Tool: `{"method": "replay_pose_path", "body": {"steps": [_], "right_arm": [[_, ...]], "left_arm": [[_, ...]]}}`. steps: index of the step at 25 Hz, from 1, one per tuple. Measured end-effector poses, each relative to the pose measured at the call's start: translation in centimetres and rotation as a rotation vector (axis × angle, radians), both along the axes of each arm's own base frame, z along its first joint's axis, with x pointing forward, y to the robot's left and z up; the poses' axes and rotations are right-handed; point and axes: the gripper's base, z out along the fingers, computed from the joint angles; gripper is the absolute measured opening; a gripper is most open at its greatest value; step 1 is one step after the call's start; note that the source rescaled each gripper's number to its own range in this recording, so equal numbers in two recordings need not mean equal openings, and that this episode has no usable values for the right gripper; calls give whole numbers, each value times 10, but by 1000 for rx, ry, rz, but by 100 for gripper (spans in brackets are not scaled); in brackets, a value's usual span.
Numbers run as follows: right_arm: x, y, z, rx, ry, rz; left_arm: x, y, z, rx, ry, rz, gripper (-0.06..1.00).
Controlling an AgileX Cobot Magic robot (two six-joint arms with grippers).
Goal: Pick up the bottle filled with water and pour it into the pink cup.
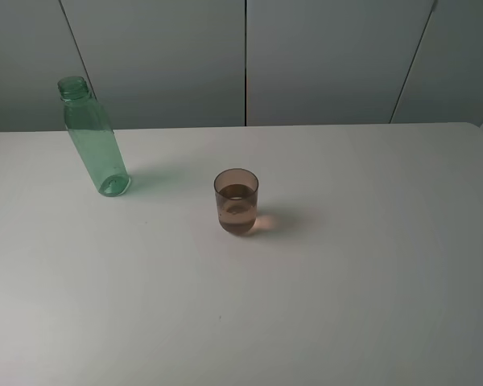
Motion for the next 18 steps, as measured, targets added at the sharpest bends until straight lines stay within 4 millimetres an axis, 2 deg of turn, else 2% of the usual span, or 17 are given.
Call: {"method": "replay_pose_path", "body": {"steps": [18], "right_arm": [[0, 0, 0, 0, 0, 0]], "left_arm": [[0, 0, 0, 0, 0, 0, 100]]}}
